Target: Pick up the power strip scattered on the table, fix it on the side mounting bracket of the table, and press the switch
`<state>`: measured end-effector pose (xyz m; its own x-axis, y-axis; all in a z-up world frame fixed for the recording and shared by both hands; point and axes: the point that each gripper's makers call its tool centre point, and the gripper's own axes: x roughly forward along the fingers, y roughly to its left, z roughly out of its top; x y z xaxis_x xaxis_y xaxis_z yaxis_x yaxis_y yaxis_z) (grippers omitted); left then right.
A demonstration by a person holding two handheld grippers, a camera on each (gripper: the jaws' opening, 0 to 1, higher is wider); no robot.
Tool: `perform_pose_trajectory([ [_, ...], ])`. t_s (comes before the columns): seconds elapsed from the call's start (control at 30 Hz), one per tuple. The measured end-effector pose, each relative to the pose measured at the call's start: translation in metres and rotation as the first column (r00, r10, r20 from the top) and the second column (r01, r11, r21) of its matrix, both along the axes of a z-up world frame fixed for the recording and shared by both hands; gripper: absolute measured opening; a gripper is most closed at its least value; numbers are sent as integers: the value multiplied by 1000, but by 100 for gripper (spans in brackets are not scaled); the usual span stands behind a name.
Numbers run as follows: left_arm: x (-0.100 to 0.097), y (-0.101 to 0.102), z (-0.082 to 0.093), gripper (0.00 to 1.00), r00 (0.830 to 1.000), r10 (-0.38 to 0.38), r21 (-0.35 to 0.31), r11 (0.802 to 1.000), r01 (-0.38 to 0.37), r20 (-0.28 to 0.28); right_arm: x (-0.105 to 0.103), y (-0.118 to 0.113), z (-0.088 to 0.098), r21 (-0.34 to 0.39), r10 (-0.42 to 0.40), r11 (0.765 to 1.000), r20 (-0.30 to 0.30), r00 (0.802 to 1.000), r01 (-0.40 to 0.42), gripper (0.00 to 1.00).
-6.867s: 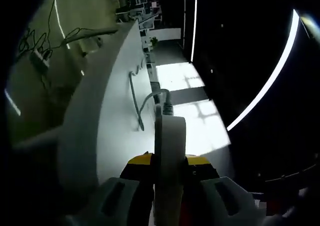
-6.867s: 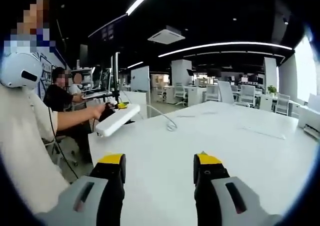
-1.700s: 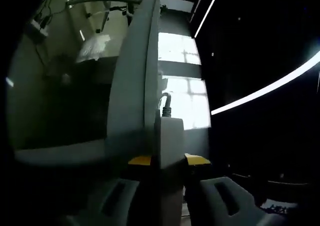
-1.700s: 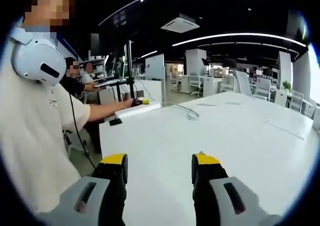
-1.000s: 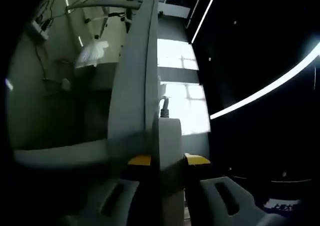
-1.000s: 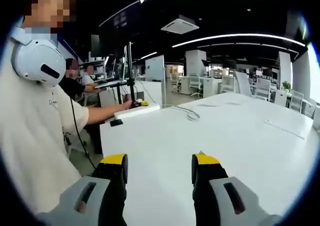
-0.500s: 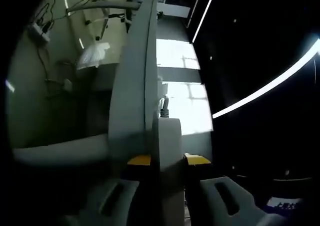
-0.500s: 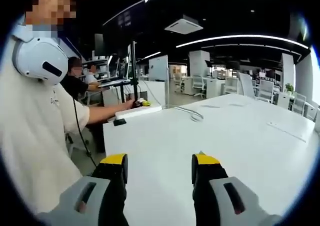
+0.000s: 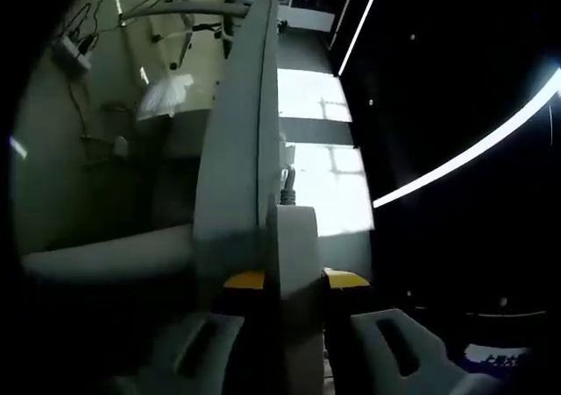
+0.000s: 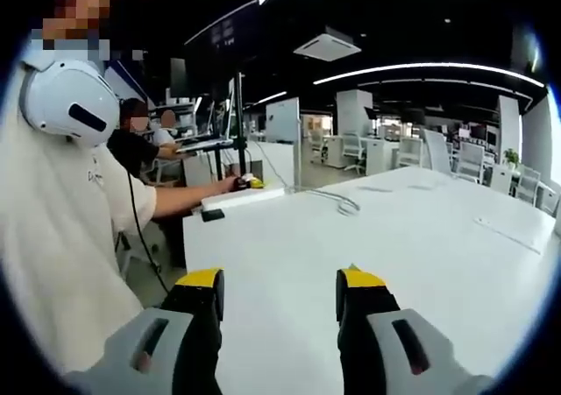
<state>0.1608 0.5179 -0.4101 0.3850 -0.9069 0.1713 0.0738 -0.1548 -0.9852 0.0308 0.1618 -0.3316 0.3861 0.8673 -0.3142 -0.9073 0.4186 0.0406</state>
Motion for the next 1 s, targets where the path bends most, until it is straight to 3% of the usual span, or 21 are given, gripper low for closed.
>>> perform_pose_trajectory([
  [0.63, -2, 9, -1, 25, 1000, -8, 8, 1000, 8, 14, -1, 2, 1, 6, 6, 1000, 8, 1000, -6, 47],
  [1.0, -19, 2, -1, 25, 1000, 2, 9, 1000, -2, 7, -3, 2, 0, 4, 4, 1000, 7, 1000, -4, 47],
])
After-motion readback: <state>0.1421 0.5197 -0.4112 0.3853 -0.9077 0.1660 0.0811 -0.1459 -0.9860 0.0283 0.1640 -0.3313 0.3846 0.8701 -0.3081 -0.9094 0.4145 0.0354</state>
